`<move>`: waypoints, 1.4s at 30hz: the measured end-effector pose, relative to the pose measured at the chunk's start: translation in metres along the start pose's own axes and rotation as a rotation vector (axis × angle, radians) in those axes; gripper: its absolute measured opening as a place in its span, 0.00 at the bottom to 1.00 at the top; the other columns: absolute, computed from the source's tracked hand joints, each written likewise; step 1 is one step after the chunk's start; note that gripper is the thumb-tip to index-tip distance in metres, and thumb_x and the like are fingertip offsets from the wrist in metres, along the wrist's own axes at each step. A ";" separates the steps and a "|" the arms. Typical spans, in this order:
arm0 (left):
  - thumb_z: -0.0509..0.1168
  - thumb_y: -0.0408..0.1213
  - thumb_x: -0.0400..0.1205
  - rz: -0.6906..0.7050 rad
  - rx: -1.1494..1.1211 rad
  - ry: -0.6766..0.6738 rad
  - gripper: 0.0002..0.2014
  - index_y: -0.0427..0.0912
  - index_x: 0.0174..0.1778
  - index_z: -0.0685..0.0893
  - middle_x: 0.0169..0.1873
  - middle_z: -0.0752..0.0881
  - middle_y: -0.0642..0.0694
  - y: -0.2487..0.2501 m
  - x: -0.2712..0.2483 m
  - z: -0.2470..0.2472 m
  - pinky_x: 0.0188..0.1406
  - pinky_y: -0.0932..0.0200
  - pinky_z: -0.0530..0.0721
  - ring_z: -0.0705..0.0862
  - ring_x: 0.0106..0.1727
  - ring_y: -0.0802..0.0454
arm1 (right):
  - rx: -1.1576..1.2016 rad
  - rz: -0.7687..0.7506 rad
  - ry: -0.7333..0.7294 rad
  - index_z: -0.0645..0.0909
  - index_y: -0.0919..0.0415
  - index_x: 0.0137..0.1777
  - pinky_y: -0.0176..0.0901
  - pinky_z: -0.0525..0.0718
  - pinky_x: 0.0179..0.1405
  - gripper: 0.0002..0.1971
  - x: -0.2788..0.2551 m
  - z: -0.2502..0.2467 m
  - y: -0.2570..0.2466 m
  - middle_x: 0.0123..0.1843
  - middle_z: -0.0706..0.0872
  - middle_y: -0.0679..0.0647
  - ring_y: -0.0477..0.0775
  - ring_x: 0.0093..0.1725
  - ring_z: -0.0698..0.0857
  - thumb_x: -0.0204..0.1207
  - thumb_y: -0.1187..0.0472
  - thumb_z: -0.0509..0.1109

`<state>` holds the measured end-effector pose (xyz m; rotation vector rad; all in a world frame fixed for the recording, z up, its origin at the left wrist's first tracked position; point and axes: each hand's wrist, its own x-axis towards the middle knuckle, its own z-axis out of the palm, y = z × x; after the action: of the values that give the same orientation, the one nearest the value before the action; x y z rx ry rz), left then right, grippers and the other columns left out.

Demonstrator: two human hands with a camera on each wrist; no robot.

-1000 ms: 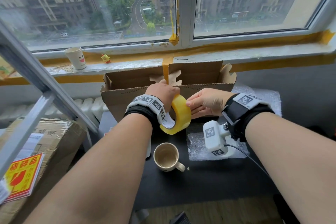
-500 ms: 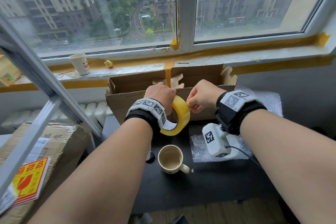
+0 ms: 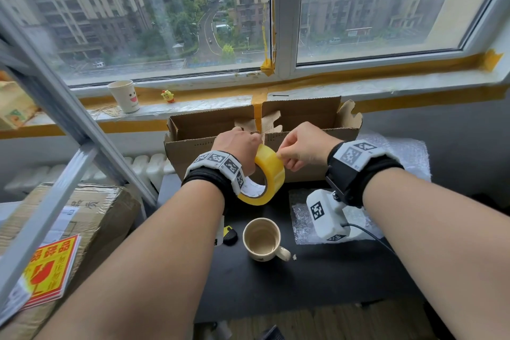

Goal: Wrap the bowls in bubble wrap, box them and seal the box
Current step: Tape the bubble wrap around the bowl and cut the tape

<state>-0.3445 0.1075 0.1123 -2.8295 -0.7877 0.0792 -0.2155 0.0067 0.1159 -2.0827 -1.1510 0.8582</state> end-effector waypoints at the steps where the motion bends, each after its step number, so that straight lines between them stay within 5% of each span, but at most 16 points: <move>1: 0.65 0.37 0.77 0.005 0.007 -0.002 0.11 0.46 0.55 0.76 0.49 0.83 0.49 -0.001 -0.001 0.001 0.41 0.55 0.74 0.77 0.55 0.48 | 0.002 -0.002 -0.034 0.87 0.68 0.42 0.48 0.91 0.44 0.03 -0.001 -0.001 -0.001 0.35 0.88 0.61 0.54 0.36 0.89 0.76 0.68 0.73; 8: 0.65 0.34 0.76 0.028 0.018 0.038 0.13 0.46 0.57 0.77 0.51 0.83 0.50 0.004 0.002 0.002 0.40 0.56 0.75 0.77 0.58 0.49 | -0.123 -0.017 -0.012 0.87 0.70 0.40 0.50 0.92 0.42 0.05 0.001 -0.001 -0.003 0.32 0.88 0.60 0.55 0.34 0.88 0.74 0.70 0.70; 16: 0.64 0.37 0.77 0.011 -0.021 0.041 0.13 0.45 0.58 0.77 0.49 0.83 0.49 0.007 0.006 0.002 0.42 0.56 0.75 0.78 0.58 0.49 | -0.289 -0.087 0.158 0.84 0.57 0.33 0.45 0.89 0.43 0.06 -0.001 0.002 0.004 0.31 0.89 0.55 0.53 0.32 0.90 0.71 0.62 0.72; 23: 0.64 0.37 0.77 0.005 -0.073 0.070 0.14 0.45 0.58 0.75 0.50 0.82 0.48 0.003 0.003 0.004 0.41 0.56 0.75 0.77 0.56 0.48 | 0.151 0.017 0.001 0.86 0.66 0.52 0.36 0.85 0.26 0.06 -0.001 -0.005 0.007 0.37 0.87 0.59 0.49 0.31 0.87 0.80 0.64 0.70; 27: 0.65 0.39 0.77 0.037 -0.067 0.108 0.14 0.45 0.58 0.75 0.51 0.82 0.50 0.005 0.003 0.006 0.41 0.58 0.72 0.77 0.58 0.49 | 0.223 0.032 -0.039 0.84 0.73 0.51 0.37 0.88 0.29 0.05 -0.001 -0.009 0.004 0.31 0.86 0.64 0.49 0.26 0.88 0.80 0.72 0.68; 33: 0.64 0.37 0.76 -0.010 -0.115 0.113 0.14 0.45 0.58 0.76 0.48 0.82 0.50 0.006 0.006 0.005 0.41 0.56 0.75 0.77 0.57 0.49 | -0.030 -0.023 0.086 0.86 0.62 0.43 0.41 0.90 0.40 0.12 0.004 -0.002 0.005 0.29 0.87 0.57 0.49 0.28 0.87 0.80 0.73 0.62; 38: 0.64 0.38 0.77 -0.049 -0.115 0.060 0.14 0.46 0.59 0.76 0.51 0.83 0.49 0.003 0.008 0.007 0.45 0.57 0.76 0.78 0.57 0.49 | 0.254 0.042 -0.058 0.81 0.72 0.56 0.37 0.89 0.31 0.08 -0.001 -0.006 0.004 0.37 0.86 0.65 0.49 0.28 0.88 0.82 0.68 0.67; 42: 0.64 0.37 0.76 -0.054 -0.131 0.064 0.13 0.45 0.56 0.75 0.50 0.82 0.49 0.006 0.008 0.011 0.44 0.57 0.75 0.77 0.57 0.49 | 0.206 0.036 -0.001 0.83 0.74 0.54 0.39 0.90 0.35 0.06 0.002 -0.006 0.007 0.34 0.86 0.65 0.52 0.30 0.87 0.80 0.73 0.68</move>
<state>-0.3359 0.1090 0.1004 -2.9137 -0.8850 -0.0732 -0.2071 0.0042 0.1141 -1.9397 -0.9834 0.9528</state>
